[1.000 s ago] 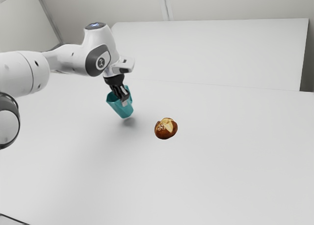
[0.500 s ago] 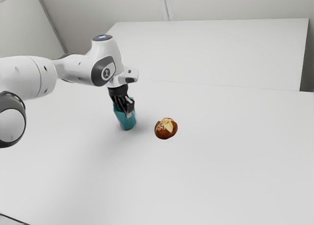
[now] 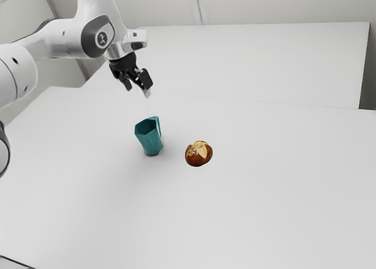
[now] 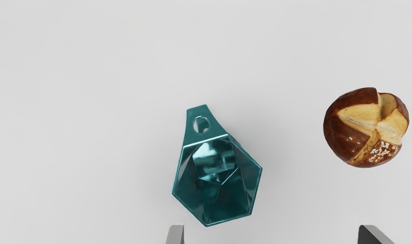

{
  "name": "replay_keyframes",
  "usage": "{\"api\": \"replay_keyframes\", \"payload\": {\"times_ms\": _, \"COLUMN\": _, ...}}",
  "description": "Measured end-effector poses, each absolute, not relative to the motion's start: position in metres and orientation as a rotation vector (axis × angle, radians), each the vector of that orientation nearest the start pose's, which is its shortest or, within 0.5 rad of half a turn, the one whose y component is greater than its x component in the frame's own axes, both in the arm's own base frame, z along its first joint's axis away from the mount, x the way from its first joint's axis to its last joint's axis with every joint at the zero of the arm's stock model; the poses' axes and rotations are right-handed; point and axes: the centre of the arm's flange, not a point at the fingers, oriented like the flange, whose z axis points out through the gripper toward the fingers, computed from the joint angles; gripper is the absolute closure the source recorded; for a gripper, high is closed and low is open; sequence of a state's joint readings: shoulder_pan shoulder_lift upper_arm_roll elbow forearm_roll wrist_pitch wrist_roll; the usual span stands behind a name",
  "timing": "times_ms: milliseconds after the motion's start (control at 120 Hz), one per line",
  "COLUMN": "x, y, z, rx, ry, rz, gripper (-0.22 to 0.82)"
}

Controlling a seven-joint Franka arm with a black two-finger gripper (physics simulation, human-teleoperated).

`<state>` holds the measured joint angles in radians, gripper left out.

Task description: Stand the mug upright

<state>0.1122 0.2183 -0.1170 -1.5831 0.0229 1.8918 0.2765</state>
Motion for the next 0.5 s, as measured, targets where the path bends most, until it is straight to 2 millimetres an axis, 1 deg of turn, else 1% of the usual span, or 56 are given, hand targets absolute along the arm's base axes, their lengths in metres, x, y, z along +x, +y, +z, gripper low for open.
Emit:
{"api": "replay_keyframes", "payload": {"times_ms": 33, "x": 0.635, "y": 0.005, "z": 0.536, "rx": -3.098, "ry": 0.436, "rz": -0.155, "gripper": 0.04}}
{"api": "replay_keyframes", "payload": {"times_ms": 108, "x": 0.620, "y": 0.005, "z": 0.572, "rx": -3.095, "ry": 0.422, "rz": -0.177, "gripper": 0.03}}
{"api": "replay_keyframes", "payload": {"times_ms": 142, "x": 0.614, "y": 0.005, "z": 0.583, "rx": -3.095, "ry": 0.418, "rz": -0.179, "gripper": 0.03}}
{"api": "replay_keyframes", "payload": {"times_ms": 192, "x": 0.606, "y": 0.004, "z": 0.594, "rx": -3.097, "ry": 0.413, "rz": -0.168, "gripper": 0.02}}
{"api": "replay_keyframes", "payload": {"times_ms": 275, "x": 0.598, "y": 0.002, "z": 0.599, "rx": -3.103, "ry": 0.411, "rz": -0.133, "gripper": 0.01}}
{"api": "replay_keyframes", "payload": {"times_ms": 500, "x": 0.593, "y": 0.008, "z": 0.596, "rx": -3.116, "ry": 0.382, "rz": -0.063, "gripper": 0.00}}
